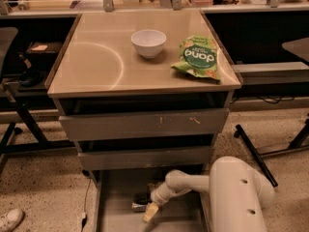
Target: Pick redbull can from bottom drawer and place on counter
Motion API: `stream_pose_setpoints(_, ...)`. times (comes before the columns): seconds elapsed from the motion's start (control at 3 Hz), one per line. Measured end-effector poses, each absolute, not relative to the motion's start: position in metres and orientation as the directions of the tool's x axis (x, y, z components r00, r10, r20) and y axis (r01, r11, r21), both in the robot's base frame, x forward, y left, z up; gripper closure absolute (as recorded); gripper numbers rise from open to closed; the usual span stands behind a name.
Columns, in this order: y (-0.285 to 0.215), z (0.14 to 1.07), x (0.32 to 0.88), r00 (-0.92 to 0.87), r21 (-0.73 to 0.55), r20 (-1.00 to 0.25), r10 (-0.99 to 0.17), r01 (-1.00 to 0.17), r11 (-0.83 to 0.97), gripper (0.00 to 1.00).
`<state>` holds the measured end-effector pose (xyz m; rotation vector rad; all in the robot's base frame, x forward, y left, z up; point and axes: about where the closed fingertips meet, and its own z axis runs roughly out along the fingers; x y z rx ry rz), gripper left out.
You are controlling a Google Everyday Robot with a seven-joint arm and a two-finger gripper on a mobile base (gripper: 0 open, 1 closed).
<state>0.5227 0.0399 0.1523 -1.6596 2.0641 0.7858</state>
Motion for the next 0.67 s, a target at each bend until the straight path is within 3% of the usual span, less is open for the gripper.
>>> stream_pose_setpoints(0.67,0.0303,0.1193,0.5251,-0.247,0.189,-0.599,-0.762,-0.968,0.165,0.00)
